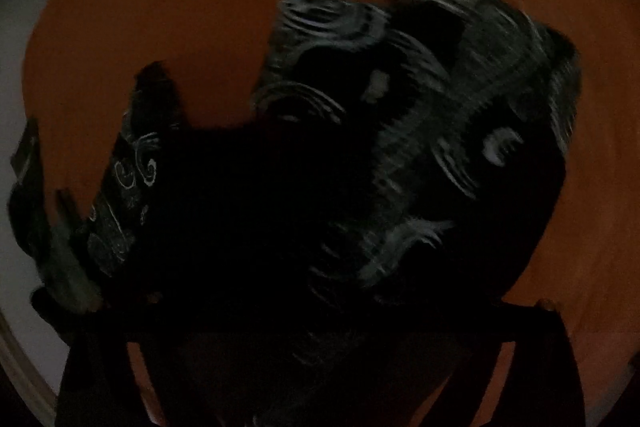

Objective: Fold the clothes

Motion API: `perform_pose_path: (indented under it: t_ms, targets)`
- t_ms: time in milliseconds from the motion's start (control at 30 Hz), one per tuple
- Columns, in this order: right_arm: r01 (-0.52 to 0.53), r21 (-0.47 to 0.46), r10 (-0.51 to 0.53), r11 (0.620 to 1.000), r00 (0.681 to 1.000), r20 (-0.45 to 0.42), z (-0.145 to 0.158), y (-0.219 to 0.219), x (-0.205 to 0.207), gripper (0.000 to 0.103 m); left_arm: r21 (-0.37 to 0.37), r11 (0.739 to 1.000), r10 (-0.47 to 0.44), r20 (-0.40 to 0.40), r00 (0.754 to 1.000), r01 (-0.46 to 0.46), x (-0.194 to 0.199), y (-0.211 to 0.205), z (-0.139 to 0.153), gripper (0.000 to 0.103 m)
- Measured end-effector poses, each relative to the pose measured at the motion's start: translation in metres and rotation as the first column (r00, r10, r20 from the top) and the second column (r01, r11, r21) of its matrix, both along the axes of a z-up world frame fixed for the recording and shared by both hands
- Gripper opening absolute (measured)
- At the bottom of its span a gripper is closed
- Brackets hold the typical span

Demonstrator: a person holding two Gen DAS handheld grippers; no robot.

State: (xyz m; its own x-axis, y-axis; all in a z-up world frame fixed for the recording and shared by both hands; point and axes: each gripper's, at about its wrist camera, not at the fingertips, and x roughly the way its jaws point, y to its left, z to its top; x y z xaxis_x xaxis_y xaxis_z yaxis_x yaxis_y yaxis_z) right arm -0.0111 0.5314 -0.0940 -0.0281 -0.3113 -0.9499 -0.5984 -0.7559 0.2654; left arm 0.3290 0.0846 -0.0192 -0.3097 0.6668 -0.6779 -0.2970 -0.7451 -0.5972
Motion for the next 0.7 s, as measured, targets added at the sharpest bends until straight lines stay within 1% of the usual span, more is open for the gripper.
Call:
perform_pose_path:
  t_ms: [33, 67, 133, 167, 200, 233, 267, 300, 333, 367, 400, 433, 467, 500, 567, 700]
  targets:
    - [0.024, -0.007, -0.024, 1.0, 1.0, -0.001, 0.0, 0.006, 0.005, 0.091, -0.017, 1.0, 0.001, 0.002, 1.0, -0.001, -0.004, 0.002, -0.001, 0.042]
    - [0.022, -0.018, -0.022, 1.0, 1.0, 0.01, -0.004, 0.008, 0.006, 0.091, -0.034, 0.999, 0.002, 0.004, 1.0, -0.002, -0.009, 0.003, -0.002, 0.05]
    - [0.009, -0.042, -0.008, 0.999, 0.999, 0.033, -0.013, 0.012, 0.005, 0.091, -0.077, 0.997, 0.016, 0.019, 1.0, -0.014, -0.017, 0.004, -0.007, 0.051]
    - [0.022, -0.049, -0.021, 0.999, 1.0, 0.012, -0.012, 0.013, 0.007, 0.09, -0.064, 0.998, 0.026, 0.02, 0.999, -0.025, -0.019, 0.001, -0.01, 0.051]
    - [0.039, -0.056, -0.04, 0.998, 0.999, -0.015, -0.01, 0.014, 0.008, 0.085, -0.048, 0.998, 0.038, 0.02, 0.999, -0.037, -0.02, -0.003, -0.012, 0.049]
    - [0.055, -0.063, -0.058, 0.996, 0.997, -0.042, -0.008, 0.015, 0.01, 0.077, -0.018, 0.998, 0.052, 0.015, 0.999, -0.052, -0.02, -0.007, -0.011, 0.049]
    - [0.058, -0.06, -0.061, 0.997, 0.996, -0.062, -0.002, 0.015, 0.013, 0.077, 0.001, 0.998, 0.067, 0.008, 0.998, -0.067, -0.019, -0.01, -0.009, 0.04]
    - [0.055, -0.061, -0.06, 0.997, 0.995, -0.074, 0.003, 0.015, 0.016, 0.077, -0.002, 0.997, 0.072, -0.006, 0.997, -0.072, -0.017, -0.011, -0.007, 0.026]
    - [0.052, -0.063, -0.057, 0.997, 0.995, -0.084, 0.008, 0.016, 0.02, 0.078, -0.019, 0.998, 0.066, -0.026, 0.997, -0.066, -0.015, -0.01, -0.004, 0.021]
    - [0.054, -0.091, -0.062, 0.994, 0.994, -0.089, 0.011, 0.018, 0.023, 0.079, -0.036, 0.998, 0.059, -0.046, 0.997, -0.061, -0.012, -0.008, -0.001, 0.016]
    - [0.059, -0.107, -0.068, 0.993, 0.994, -0.09, 0.012, 0.02, 0.025, 0.081, -0.05, 0.997, 0.052, -0.063, 0.997, -0.056, -0.009, -0.006, 0.001, 0.014]
    - [0.064, -0.118, -0.075, 0.991, 0.993, -0.089, 0.013, 0.022, 0.027, 0.085, -0.049, 0.998, 0.046, -0.066, 0.997, -0.049, -0.008, -0.004, 0.002, 0.014]
    - [0.056, -0.114, -0.066, 0.992, 0.994, -0.082, 0.011, 0.021, 0.026, 0.086, -0.052, 0.998, 0.033, -0.072, 0.997, -0.037, -0.008, -0.001, 0.002, 0.013]
    - [0.045, -0.107, -0.053, 0.993, 0.996, -0.072, 0.009, 0.02, 0.025, 0.086, -0.056, 0.998, 0.021, -0.078, 0.997, -0.025, -0.007, 0.002, 0.003, 0.013]
    - [0.016, -0.122, -0.022, 0.992, 0.998, -0.054, -0.006, 0.013, 0.008, 0.087, -0.076, 0.997, 0.002, -0.099, 0.995, -0.01, -0.006, 0.005, 0.005, 0.013]
    - [0.048, -0.015, -0.049, 0.999, 0.996, -0.079, -0.008, 0.018, 0.007, 0.086, -0.075, 0.997, 0.011, -0.099, 0.995, -0.019, -0.005, -0.001, 0.01, 0.013]
